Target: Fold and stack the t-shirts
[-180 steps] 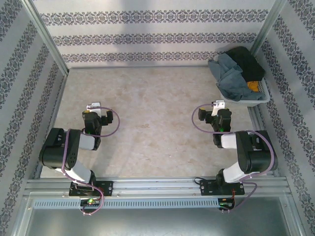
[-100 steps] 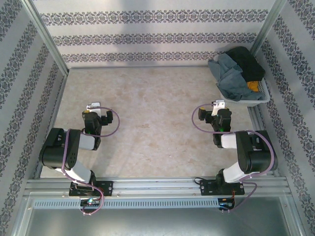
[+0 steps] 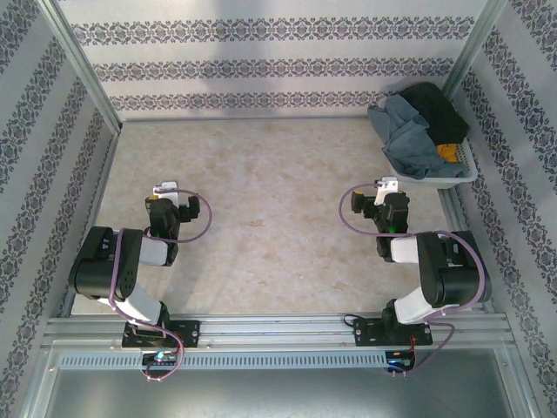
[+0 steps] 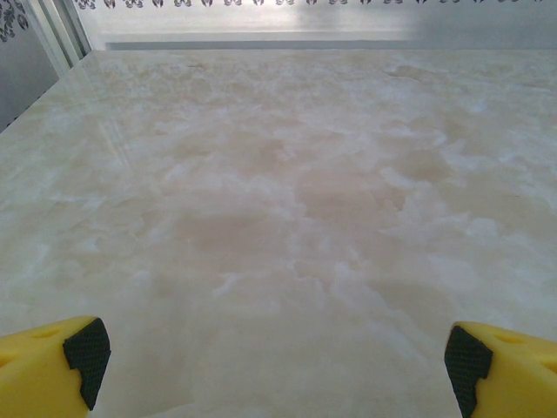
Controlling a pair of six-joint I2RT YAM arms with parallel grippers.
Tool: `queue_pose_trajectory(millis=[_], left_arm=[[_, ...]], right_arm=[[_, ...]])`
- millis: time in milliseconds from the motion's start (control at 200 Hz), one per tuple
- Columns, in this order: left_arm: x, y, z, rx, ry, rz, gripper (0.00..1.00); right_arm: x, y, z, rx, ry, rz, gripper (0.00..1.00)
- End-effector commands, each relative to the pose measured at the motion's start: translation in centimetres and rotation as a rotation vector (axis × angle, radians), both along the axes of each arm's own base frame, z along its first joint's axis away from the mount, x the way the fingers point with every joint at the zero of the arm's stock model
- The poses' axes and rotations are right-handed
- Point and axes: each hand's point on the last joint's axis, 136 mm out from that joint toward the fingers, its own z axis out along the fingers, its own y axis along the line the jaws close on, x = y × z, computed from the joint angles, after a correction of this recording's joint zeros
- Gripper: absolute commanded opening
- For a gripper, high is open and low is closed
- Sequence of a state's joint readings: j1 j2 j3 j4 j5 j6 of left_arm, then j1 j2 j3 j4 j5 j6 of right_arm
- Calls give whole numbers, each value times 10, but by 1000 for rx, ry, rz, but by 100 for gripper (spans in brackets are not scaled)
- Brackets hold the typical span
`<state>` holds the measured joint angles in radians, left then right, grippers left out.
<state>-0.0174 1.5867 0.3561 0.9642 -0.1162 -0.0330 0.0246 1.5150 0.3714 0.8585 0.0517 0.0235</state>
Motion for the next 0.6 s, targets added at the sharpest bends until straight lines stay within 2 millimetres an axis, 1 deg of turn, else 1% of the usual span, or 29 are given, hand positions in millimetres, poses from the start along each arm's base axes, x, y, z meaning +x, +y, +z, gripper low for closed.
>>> queue_pose_trajectory(millis=[0, 50, 70, 120, 125, 155, 180, 185, 190, 220, 225, 245, 275, 280, 315, 345, 370, 385, 400, 435, 445, 470, 500, 525, 530, 560, 570, 585, 600], left_arm=[[1, 8, 7, -3, -26, 36, 100], [1, 8, 8, -5, -35, 35, 100], [1, 6, 8, -6, -34, 25, 100], [0, 1, 15, 16, -54, -7, 100], [0, 0, 19, 20, -63, -6, 100], [-2, -1, 28, 63, -49, 24, 100], [-4, -1, 46, 101, -58, 56, 100], [-4, -2, 47, 110, -51, 63, 100], [-3, -3, 54, 114, -63, 63, 100], [-6, -2, 76, 134, -66, 113, 100], [-6, -2, 83, 127, -81, 120, 100], [-7, -3, 99, 106, -95, 139, 100], [-6, -1, 125, 56, -130, 174, 100], [-6, -1, 131, 43, -144, 181, 100], [-6, 5, 151, -51, -156, 250, 100], [-8, 9, 158, -164, -131, 304, 100], [-12, 12, 160, -245, -105, 345, 100], [-16, 14, 157, -284, -81, 368, 100], [-15, 16, 158, -314, -86, 376, 100], [-7, 17, 157, -431, -112, 358, 100], [-3, 17, 156, -482, -117, 345, 100], [5, 16, 155, -597, -118, 317, 100], [15, 12, 155, -685, -107, 295, 100], [22, 6, 156, -710, -76, 275, 100], [23, 5, 154, -710, -64, 275, 100], [33, -7, 161, -714, -31, 236, 100], [34, -12, 159, -709, -4, 230, 100], [38, -19, 164, -702, 12, 210, 100], [41, -26, 163, -693, 37, 192, 100]], right_arm=[[-1, -15, 45, -39, -82, -125, 98], [-4, -13, 63, -56, -70, -136, 98], [-5, -12, 76, -44, -92, -141, 98], [-8, -7, 114, -26, -171, -146, 98], [-8, -7, 119, -26, -178, -151, 98], [-9, -4, 144, -18, -212, -177, 98], [-9, -4, 164, 2, -227, -206, 98], [-9, -4, 170, 12, -235, -209, 98], [-8, -3, 175, 23, -240, -211, 98], [-8, -1, 189, 88, -209, -212, 98], [-8, 0, 192, 102, -204, -207, 98], [-7, 2, 202, 162, -189, -197, 98], [-9, 5, 207, 254, -125, -189, 98], [-9, 6, 214, 271, -128, -190, 98], [-8, -2, 215, 387, -114, -261, 98], [1, -2, 218, 463, -122, -232, 98], [10, -1, 222, 529, -119, -185, 98], [14, -3, 224, 555, -117, -185, 98], [20, -7, 222, 564, -99, -202, 98], [26, -19, 221, 550, -56, -283, 98], [28, -22, 213, 540, -28, -313, 97], [33, -30, 214, 524, -2, -371, 96], [40, -36, 212, 510, 26, -412, 92], [46, -41, 212, 497, 36, -442, 88], [47, -42, 210, 493, 43, -449, 87], [54, -49, 210, 483, 54, -490, 84], [56, -51, 208, 482, 60, -504, 83], [60, -54, 208, 481, 64, -518, 81], [64, -56, 206, 481, 72, -527, 81]])
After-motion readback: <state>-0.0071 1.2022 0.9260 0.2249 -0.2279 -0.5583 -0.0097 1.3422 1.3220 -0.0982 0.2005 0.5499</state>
